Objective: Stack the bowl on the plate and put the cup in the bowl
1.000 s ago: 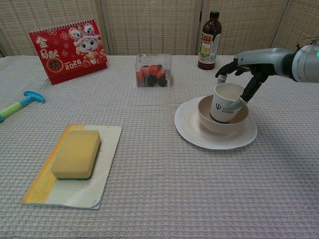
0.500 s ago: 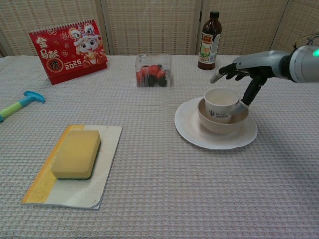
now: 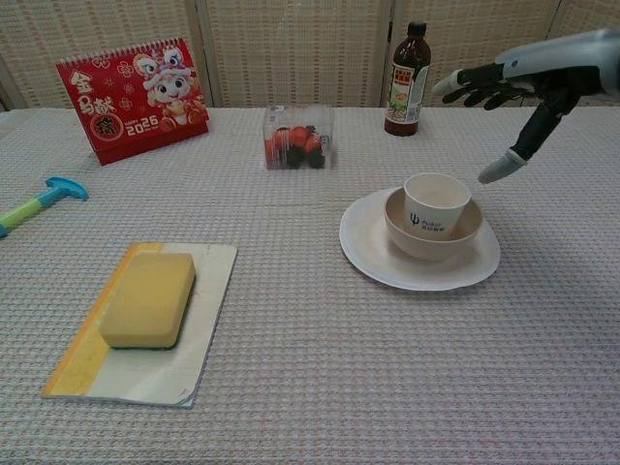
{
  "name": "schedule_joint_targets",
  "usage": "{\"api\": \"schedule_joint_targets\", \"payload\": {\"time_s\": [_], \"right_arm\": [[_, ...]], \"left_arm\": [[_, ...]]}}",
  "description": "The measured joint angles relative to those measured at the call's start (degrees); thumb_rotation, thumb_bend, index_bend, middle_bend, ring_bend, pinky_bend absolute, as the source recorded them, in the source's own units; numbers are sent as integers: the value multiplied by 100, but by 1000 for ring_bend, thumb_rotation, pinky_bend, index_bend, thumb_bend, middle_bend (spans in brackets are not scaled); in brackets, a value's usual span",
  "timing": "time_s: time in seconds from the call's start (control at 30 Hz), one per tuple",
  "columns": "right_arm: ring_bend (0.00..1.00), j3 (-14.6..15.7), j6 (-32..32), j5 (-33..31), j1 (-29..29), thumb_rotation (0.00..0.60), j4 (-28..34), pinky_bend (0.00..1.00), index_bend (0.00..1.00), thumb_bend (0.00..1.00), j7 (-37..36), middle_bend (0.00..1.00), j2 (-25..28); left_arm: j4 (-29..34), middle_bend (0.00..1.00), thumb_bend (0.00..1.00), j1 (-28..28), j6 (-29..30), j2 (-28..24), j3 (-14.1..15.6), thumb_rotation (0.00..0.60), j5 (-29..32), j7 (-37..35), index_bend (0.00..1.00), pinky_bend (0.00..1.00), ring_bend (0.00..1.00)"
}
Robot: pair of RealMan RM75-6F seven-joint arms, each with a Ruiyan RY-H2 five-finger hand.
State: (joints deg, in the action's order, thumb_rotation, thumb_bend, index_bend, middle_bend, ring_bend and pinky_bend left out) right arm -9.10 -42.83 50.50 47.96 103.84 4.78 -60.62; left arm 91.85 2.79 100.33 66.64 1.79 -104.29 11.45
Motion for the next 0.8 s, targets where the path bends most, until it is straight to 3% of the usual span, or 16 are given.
{"api": "schedule_joint_targets", "payload": {"time_s": [0.17,0.37,0.57,0.8], "right_arm": [[0,121,-889,1434,-788,600,261,0,0,94,-445,0,289],[0,610,-2430,3079,-1927,600,-33,0,0,93,-867,0,260],[0,1080,-3832,3884,-3014,600,-1004,0,0,94,-1103,0,-133],[0,1312,-4626,4242,-3721,600,-1496,0,0,94,-977,0,-441]], "left_arm": [[12,0,314,-15,-46,17,-6,600,10,47,0,157,0],[1,0,314,-62,-136,23,-3,600,15,39,0,156,0],[-13,0,314,-107,-199,18,-33,600,86,-23,0,156,0],[-24,0,314,-112,-174,50,-17,600,15,22,0,156,0]]}}
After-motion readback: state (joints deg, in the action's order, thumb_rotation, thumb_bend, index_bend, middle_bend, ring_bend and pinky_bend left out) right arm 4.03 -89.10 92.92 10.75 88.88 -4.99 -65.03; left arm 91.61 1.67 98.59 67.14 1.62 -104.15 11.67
